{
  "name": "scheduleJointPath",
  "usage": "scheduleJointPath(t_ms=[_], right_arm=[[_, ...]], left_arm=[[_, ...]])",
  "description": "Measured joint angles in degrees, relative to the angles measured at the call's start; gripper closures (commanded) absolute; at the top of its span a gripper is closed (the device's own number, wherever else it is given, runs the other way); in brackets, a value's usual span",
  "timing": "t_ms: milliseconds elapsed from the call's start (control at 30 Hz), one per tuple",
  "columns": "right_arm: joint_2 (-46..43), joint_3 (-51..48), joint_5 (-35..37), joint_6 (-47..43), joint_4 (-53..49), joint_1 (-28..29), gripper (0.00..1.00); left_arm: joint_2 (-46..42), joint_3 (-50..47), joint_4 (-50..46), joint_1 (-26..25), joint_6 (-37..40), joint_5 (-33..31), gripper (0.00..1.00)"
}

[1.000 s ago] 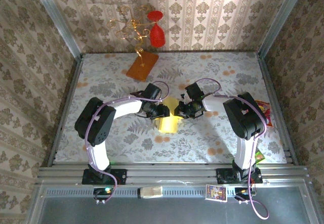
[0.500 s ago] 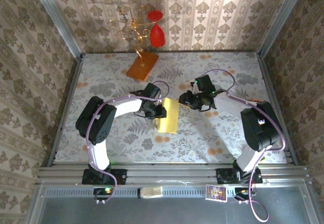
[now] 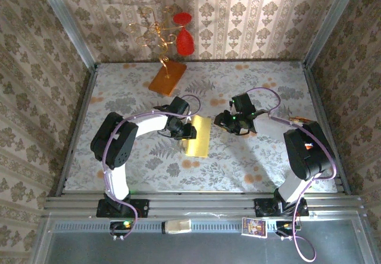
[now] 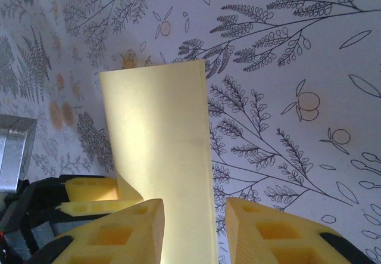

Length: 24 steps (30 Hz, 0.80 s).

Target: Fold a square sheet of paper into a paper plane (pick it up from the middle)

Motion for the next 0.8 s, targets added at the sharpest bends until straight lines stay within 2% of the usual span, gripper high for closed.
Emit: scheduleJointPath(t_ms=[800], right_arm=[[1.14,-1.25,-0.02,2.56,3.21,0.0,0.65]], left_arm=[[1.51,1.95,-2.34,0.0,0.26,0.11,0.66]])
